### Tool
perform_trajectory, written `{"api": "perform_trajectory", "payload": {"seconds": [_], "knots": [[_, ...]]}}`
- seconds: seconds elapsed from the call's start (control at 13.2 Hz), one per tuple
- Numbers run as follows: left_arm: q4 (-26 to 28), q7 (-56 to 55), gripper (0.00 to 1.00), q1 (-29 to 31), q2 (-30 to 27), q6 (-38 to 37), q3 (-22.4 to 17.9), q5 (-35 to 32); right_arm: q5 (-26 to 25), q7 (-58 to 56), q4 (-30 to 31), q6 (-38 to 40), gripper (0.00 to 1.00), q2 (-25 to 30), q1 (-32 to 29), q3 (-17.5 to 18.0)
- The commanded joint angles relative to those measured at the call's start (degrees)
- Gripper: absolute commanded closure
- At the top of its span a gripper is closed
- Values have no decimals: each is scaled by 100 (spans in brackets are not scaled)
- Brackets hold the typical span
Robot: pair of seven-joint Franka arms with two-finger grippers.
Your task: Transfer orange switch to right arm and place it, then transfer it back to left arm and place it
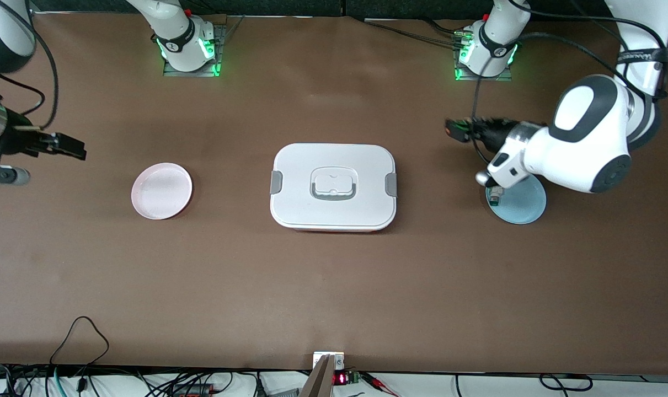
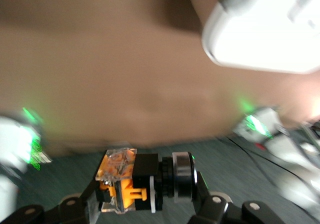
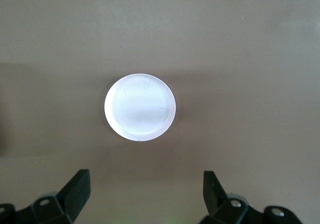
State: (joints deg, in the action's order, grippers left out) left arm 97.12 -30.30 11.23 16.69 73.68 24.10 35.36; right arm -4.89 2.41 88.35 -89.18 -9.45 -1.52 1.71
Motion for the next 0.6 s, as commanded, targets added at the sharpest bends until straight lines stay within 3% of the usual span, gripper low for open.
{"api": "perform_trajectory", "payload": {"seconds": [0.0,0.23,0.38,0.53], "knots": [[-323,-1412,96,108,-69,-529,25,1257,-91,-30,-89,93,0,57,82,5],[-1000,-3485,96,-207,27,-329,340,2481,102,48,-89,15,0,31,370,57],[-1063,-4497,96,-479,45,520,359,3218,172,14,-98,6,0,-100,652,66],[-1029,-4800,95,-787,53,1486,359,3782,181,14,-98,-64,0,-136,820,66]]}}
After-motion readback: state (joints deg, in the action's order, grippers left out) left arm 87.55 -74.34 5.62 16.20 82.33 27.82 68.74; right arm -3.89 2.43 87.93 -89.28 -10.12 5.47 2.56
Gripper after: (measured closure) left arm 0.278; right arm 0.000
